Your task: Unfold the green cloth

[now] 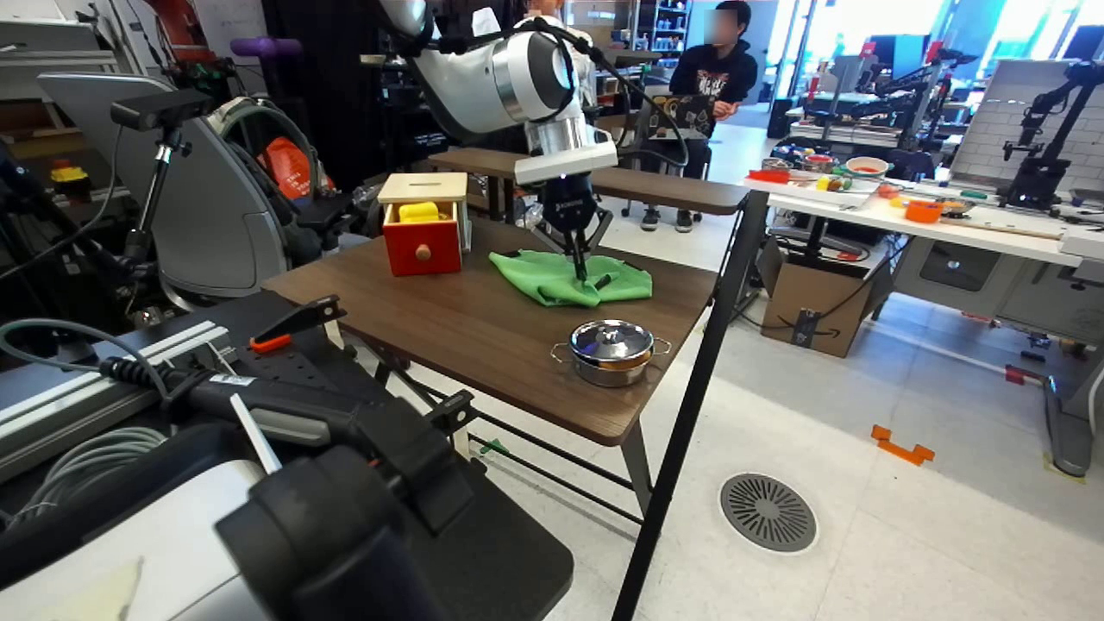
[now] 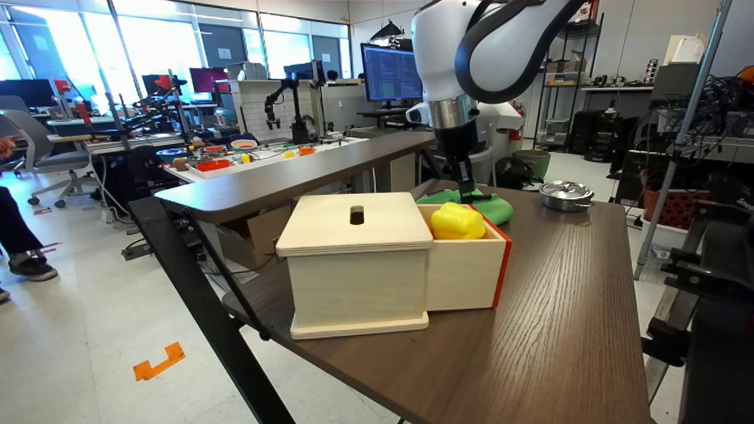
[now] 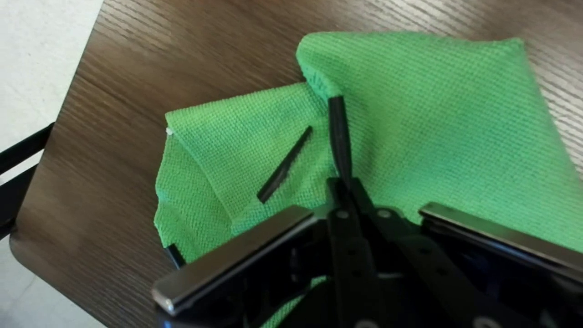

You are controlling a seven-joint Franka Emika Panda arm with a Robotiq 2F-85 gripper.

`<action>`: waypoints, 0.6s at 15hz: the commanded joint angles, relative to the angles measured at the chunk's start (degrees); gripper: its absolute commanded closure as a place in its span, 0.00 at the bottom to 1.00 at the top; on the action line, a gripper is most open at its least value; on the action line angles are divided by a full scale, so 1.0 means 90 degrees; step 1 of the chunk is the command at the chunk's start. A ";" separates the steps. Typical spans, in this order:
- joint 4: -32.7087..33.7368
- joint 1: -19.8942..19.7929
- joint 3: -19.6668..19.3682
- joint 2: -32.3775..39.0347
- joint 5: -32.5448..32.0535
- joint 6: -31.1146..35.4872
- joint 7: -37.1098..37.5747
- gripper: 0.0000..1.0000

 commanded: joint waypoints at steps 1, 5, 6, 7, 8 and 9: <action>-0.0053 0.0120 -0.0007 -0.0247 -0.0009 -0.0309 -0.0115 0.99; -0.0355 0.0167 0.0260 -0.0761 0.0161 -0.1005 -0.0326 0.99; -0.0412 0.0168 0.0354 -0.0878 0.0202 -0.1199 -0.0426 0.99; -0.0487 0.0168 0.0465 -0.1017 0.0251 -0.1403 -0.0527 0.99; -0.0584 0.0141 0.0609 -0.1153 0.0332 -0.1598 -0.0684 0.99; -0.0651 0.0128 0.0719 -0.1264 0.0409 -0.1781 -0.0808 0.99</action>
